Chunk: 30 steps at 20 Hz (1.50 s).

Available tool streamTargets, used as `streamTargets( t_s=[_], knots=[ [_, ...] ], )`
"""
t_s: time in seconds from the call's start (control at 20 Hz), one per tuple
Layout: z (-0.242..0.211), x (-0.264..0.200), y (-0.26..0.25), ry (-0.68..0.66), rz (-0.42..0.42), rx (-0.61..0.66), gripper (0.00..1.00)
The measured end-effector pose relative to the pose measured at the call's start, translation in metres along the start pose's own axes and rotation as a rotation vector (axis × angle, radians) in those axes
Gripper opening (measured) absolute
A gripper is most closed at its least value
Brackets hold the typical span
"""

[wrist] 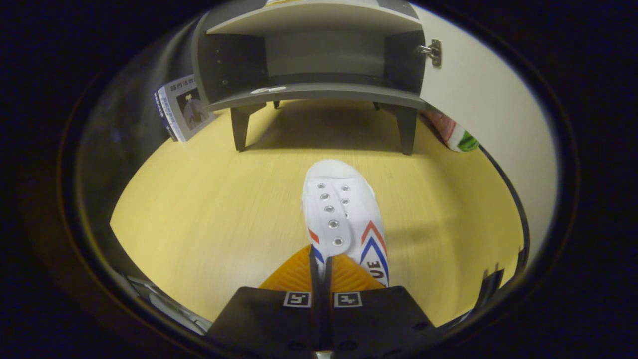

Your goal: Open the shoe cabinet door, grab the shoes and put them into the shoe cabinet, then close the shoe cabinet door.

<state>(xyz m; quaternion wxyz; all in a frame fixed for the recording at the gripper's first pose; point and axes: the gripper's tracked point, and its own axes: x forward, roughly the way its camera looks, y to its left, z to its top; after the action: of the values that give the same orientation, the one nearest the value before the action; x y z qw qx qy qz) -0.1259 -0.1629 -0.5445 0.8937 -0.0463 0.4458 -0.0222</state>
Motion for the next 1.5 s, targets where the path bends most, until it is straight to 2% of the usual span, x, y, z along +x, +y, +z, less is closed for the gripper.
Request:
streamTargets(
  t_s=[0.75, 1.5],
  knots=[
    [0.069, -0.070, 0.006, -0.138, -0.033, 0.098, 0.02],
    [0.269, -0.201, 0.008, -0.544, -0.108, 0.105, 0.02]
  ],
)
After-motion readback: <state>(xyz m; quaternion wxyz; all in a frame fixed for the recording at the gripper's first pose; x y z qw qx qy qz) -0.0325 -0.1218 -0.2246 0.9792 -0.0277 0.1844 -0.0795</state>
